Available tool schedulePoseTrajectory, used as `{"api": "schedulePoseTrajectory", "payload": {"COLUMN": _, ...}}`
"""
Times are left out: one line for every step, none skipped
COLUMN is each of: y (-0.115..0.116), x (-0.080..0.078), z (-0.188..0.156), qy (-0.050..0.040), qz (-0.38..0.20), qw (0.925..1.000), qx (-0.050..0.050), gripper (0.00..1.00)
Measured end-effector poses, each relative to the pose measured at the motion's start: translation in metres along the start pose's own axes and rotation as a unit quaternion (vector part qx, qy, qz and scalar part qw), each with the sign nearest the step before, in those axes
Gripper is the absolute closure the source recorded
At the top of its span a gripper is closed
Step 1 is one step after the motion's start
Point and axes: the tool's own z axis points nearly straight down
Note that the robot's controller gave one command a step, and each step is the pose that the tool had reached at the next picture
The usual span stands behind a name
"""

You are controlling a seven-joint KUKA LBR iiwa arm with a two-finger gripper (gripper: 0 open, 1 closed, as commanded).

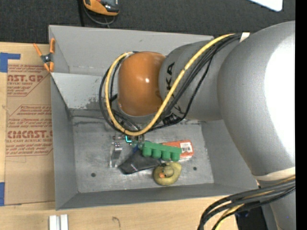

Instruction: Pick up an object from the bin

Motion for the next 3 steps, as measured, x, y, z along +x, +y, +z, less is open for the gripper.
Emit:
{"api": "schedulePoseTrajectory", "payload": {"y": -0.001, "x": -0.002, "z": -0.004, "qy": -0.0036, "qz": 0.001, "qw": 1.0000, "qx": -0.001, "gripper": 0.00}}
{"api": "schedulePoseTrajectory", "payload": {"y": -0.067, "x": 0.020, "z": 0.066, "qy": -0.0043, "qz": -0.027, "qw": 0.9996, "qx": 0.000, "gripper": 0.00}}
{"api": "schedulePoseTrajectory", "payload": {"y": -0.072, "x": 0.023, "z": 0.018, "qy": -0.0023, "qz": -0.086, "qw": 0.9963, "qx": 0.000, "gripper": 0.00}}
